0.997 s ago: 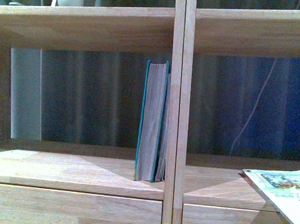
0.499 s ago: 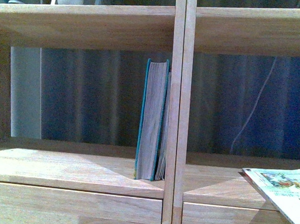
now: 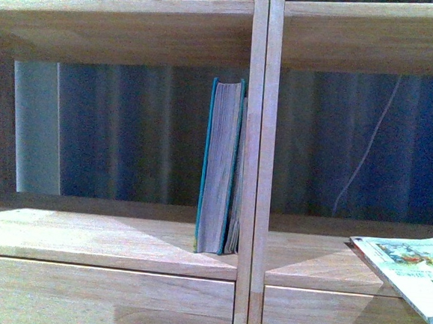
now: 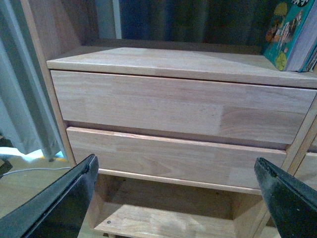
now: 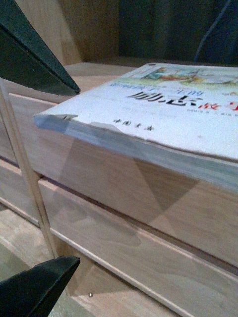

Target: Organize books on shelf

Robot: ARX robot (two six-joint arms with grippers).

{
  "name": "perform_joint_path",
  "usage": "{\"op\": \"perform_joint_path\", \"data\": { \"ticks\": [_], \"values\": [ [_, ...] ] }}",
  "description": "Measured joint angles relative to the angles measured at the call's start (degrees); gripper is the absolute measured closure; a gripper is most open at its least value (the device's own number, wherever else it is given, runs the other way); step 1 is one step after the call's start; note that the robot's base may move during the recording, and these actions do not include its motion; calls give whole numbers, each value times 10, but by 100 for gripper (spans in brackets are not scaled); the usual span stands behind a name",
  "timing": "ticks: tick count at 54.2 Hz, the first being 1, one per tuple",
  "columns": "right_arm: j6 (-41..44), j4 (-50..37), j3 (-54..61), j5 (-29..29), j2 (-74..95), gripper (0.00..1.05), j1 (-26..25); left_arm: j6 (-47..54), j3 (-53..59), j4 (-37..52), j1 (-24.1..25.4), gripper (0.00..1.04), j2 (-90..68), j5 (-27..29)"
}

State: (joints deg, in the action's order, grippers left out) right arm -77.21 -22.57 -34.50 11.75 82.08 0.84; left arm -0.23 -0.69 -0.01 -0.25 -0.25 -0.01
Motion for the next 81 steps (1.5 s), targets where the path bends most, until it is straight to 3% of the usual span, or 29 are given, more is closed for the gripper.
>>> {"op": "perform_joint_path", "data": {
  "ticks": [16,52,60,81],
  "values": [
    [-30,-2,-88,-1,78,7,-7,0,0,0,0,7,0,0],
    [-21,24,-162,-3,126,7,-31,0,0,0,0,7,0,0],
    [-12,24,-167,3,128,38,-31,0,0,0,0,7,0,0],
    [-12,18,-167,4,130,93,-29,0,0,0,0,7,0,0]
  ]
}}
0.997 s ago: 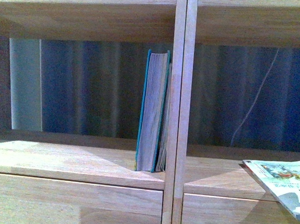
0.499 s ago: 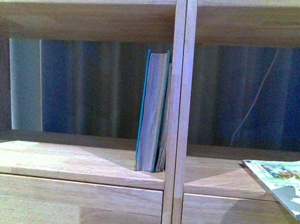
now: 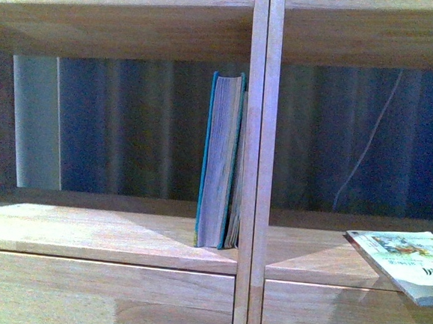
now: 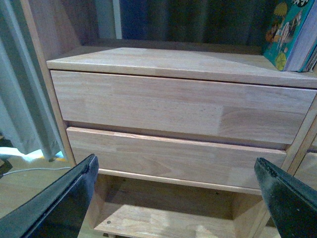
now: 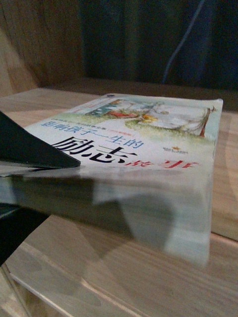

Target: Organize books on shelf

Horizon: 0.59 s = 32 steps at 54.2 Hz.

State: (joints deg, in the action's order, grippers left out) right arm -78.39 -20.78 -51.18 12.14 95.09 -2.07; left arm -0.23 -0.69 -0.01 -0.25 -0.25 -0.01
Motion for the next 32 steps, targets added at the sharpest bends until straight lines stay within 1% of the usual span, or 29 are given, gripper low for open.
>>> {"op": "perform_joint_path", "data": {
  "ticks": [3,17,23,32],
  "values": [
    [0,-2,0,0,-1,97,1,0,0,0,0,7,0,0],
    [8,4,10,-12,-35,97,-8,0,0,0,0,7,0,0],
    [31,20,12,-28,-81,97,-30,0,0,0,0,7,0,0],
    [75,42,12,-58,-169,97,-80,0,0,0,0,7,0,0]
  ]
}}
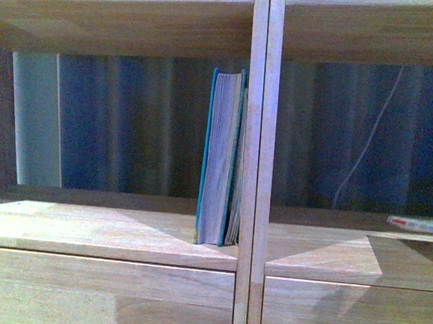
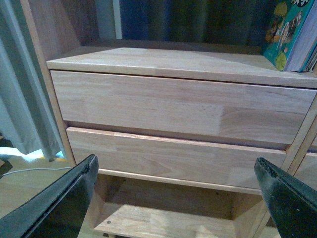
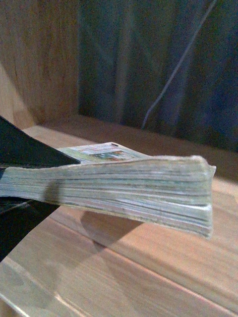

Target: Organize books on shelf

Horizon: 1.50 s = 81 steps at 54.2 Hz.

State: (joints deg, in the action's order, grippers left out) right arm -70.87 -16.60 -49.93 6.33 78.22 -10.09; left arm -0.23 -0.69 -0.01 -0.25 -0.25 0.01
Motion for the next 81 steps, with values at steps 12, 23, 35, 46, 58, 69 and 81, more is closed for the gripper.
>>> {"op": "perform_joint_path", "data": {
  "ticks": [12,23,35,46,58,69,81],
  "values": [
    [65,-28,14,-60,-106,97,-47,0,0,0,0,7,0,0],
    [114,-68,65,-125,-211,97,-82,0,0,0,0,7,0,0],
    [123,-192,135,-187,-322,97,-104,0,0,0,0,7,0,0],
    [129,-234,139,-151,-328,97,-36,0,0,0,0,7,0,0],
    [197,-288,132,-95,-270,97,161,0,0,0,0,7,0,0],
    [233,-308,114,-70,-217,97,257,0,0,0,0,7,0,0],
    [254,-312,113,-61,-203,97,288,0,0,0,0,7,0,0]
  ]
}}
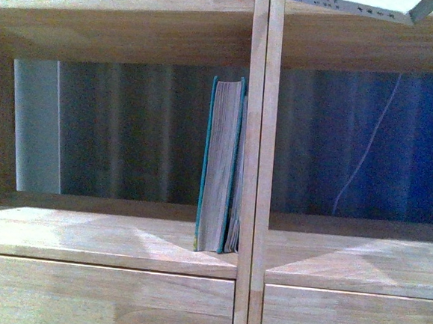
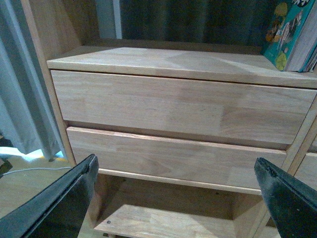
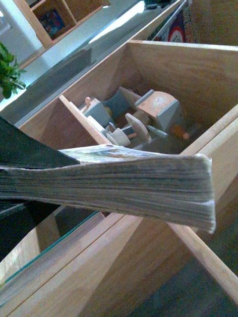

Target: Organize books on shelf

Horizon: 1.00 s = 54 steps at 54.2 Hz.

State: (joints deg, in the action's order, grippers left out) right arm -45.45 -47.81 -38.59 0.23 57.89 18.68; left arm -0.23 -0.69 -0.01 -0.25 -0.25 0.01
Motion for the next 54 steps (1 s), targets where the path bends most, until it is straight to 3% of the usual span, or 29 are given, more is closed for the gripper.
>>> {"op": "perform_joint_path", "data": {
  "ticks": [5,12,17,43,54],
  "values": [
    [0,0,0,0,0,97,-2,-2,-1,-2,2,7,-2,-10],
    [0,2,0,-1,-3,97,-17,-68,-46,-105,99,7,-104,-273],
    [-2,2,2,-5,-4,97,-29,-87,-58,-106,133,7,-142,-376],
    [-17,4,17,-7,-6,97,-67,-82,-194,-131,287,7,-209,-584],
    [-20,11,19,-7,-9,97,-81,-129,-314,-69,330,7,-290,-657]
  ]
}}
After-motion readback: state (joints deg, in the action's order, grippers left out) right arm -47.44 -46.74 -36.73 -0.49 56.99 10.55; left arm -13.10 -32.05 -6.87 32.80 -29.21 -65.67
